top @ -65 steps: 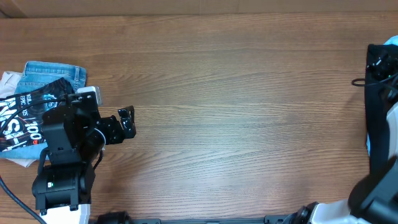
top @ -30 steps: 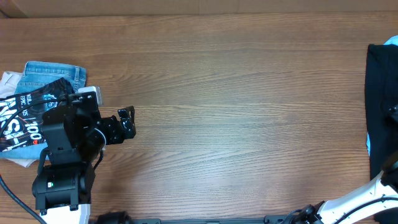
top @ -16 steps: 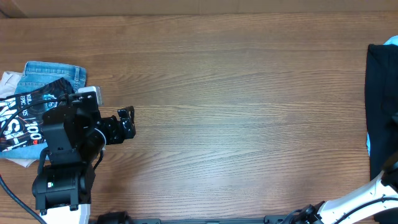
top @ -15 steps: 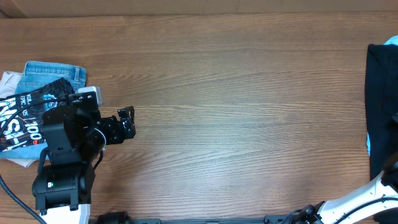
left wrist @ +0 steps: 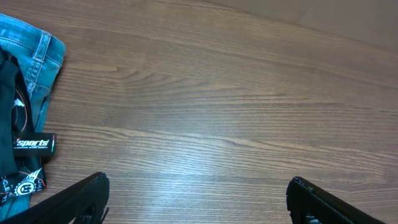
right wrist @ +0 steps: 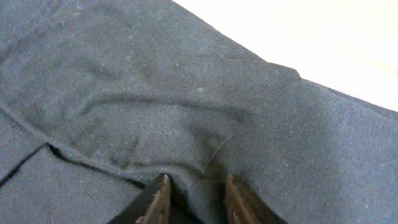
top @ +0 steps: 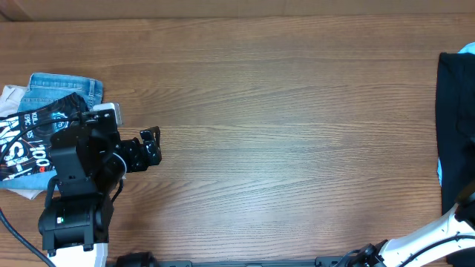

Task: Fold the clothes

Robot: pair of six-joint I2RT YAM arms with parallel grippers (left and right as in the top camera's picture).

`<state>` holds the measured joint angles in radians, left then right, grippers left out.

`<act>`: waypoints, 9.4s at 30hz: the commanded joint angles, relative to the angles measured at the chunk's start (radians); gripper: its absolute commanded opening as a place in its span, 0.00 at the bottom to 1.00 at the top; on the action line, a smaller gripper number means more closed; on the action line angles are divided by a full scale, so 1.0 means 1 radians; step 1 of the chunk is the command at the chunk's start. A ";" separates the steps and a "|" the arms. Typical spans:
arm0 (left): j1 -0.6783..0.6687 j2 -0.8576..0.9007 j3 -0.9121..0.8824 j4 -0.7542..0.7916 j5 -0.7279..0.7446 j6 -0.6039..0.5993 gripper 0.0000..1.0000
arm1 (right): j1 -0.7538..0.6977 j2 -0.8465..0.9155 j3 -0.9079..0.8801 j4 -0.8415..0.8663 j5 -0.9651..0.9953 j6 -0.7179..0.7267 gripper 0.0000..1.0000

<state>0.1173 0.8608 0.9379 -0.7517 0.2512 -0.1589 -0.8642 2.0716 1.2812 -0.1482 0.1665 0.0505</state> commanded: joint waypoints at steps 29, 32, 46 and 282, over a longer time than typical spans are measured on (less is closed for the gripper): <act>-0.006 0.015 0.028 0.039 0.001 -0.013 0.92 | 0.217 -0.305 0.060 -0.101 -0.299 -0.067 0.04; -0.006 0.024 0.028 0.039 0.001 -0.013 0.91 | 0.338 -0.352 0.060 -0.185 -0.329 -0.067 0.04; -0.006 0.083 0.028 0.038 0.001 -0.013 0.92 | 1.115 -0.360 0.059 -0.438 -0.412 -0.067 0.04; 0.011 0.960 0.331 -0.022 -0.067 -0.185 0.59 | 0.762 -0.313 -0.410 -0.534 -0.298 0.368 0.04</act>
<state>0.1368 1.7935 1.2575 -0.7750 0.1856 -0.3630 -0.1013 1.7233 0.8978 -0.6670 -0.2337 0.4149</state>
